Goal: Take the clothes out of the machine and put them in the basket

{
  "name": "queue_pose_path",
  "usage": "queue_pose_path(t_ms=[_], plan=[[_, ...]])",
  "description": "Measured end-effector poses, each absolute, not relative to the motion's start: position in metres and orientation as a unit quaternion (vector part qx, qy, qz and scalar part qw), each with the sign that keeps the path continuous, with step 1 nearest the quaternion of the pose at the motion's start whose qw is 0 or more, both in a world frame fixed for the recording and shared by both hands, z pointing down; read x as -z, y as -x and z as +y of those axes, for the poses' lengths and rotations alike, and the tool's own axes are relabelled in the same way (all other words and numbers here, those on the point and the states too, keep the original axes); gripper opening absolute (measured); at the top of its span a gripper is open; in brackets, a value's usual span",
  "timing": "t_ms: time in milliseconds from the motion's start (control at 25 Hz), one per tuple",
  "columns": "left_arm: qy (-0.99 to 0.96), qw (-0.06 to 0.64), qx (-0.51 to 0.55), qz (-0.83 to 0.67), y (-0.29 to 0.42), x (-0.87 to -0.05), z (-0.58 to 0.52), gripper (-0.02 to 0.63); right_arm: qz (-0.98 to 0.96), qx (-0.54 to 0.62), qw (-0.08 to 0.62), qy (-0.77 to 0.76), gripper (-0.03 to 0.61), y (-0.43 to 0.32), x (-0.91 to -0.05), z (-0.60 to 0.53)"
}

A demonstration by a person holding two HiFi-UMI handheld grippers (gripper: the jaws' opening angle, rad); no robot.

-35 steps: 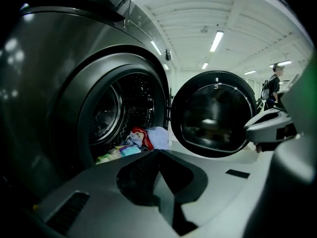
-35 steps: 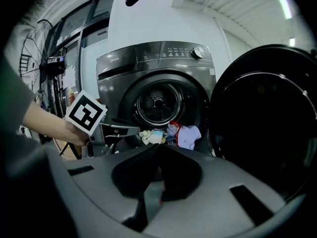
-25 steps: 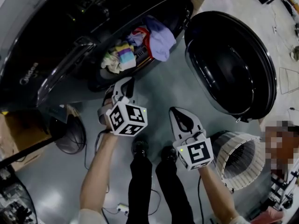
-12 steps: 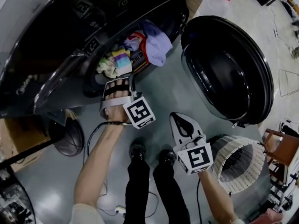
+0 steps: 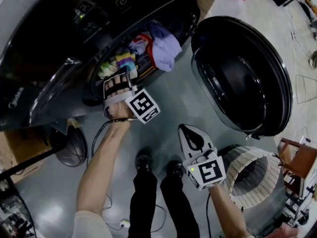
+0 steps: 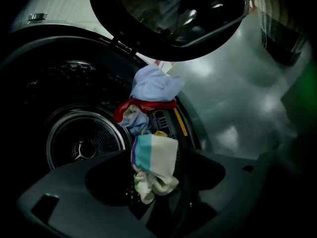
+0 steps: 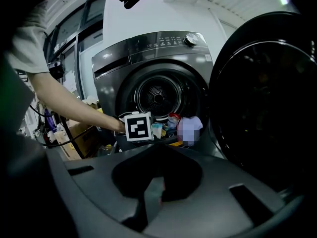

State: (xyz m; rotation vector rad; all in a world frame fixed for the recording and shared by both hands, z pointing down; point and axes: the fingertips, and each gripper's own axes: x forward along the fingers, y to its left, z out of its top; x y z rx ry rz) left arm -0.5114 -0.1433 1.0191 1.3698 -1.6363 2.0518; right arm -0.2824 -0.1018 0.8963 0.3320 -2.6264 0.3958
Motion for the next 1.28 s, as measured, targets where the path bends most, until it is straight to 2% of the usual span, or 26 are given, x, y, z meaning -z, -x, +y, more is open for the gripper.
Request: queue_pose_path(t_ms=[480,520,560,640,1080,1280], plan=[[-0.433,0.089,-0.716,-0.54,0.54,-1.046,-0.152,0.318,-0.956,-0.153,0.231,-0.094,0.023,0.287,-0.907,-0.099],[-0.429,0.084,-0.72,-0.539,0.542,-1.046,-0.152,0.282,-0.956,-0.153,0.23,-0.095,0.023,0.288,-0.908,-0.099],[-0.425,0.08,-0.723,-0.538,0.545,-1.046,-0.153,0.207,-0.957,-0.153,0.229,-0.095,0.021,0.288,-0.909,-0.099],[-0.425,0.079,-0.722,-0.54,0.547,-1.046,-0.151,0.114,-0.956,-0.15,0.233,-0.094,0.023,0.289,-0.909,-0.099],[-0.478,0.142,-0.639,-0.586,0.536,-1.029,-0.147,0.077,-0.953,-0.16,0.235,-0.102,0.023,0.282,-0.901,-0.101],[-0.486,0.141,-0.619,-0.601,0.525,-1.011,-0.142,0.071,-0.954,-0.162,0.231,-0.105,0.023,0.278,-0.889,-0.1]])
